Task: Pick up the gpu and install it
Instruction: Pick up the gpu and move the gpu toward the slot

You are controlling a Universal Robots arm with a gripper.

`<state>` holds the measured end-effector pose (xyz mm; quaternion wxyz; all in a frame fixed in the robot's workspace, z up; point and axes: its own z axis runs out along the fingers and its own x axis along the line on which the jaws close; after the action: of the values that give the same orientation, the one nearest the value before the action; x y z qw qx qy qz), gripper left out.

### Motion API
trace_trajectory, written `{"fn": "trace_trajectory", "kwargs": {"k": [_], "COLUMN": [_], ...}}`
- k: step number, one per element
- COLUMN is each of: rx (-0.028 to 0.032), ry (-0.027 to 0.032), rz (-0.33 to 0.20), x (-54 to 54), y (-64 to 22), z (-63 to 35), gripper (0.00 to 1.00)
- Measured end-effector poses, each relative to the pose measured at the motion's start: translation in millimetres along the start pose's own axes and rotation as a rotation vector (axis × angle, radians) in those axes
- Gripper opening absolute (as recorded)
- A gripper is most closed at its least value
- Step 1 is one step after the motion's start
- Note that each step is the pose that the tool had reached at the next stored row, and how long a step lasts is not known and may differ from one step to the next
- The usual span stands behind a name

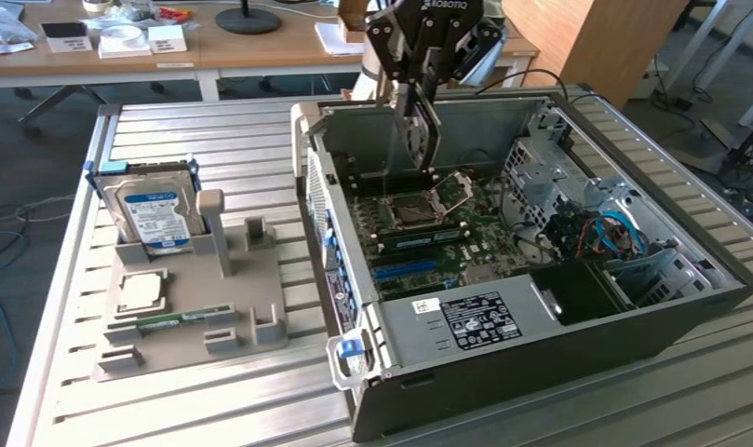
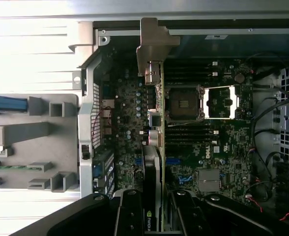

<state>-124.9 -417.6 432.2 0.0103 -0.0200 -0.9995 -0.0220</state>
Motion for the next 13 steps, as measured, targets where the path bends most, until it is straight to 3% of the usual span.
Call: {"fn": "trace_trajectory", "kwargs": {"k": [13], "rx": [0.0000], "ry": [0.0000], "rz": [-0.001], "x": [-3.2], "y": [0.7], "z": [0.0], "gripper": [0.27]}}
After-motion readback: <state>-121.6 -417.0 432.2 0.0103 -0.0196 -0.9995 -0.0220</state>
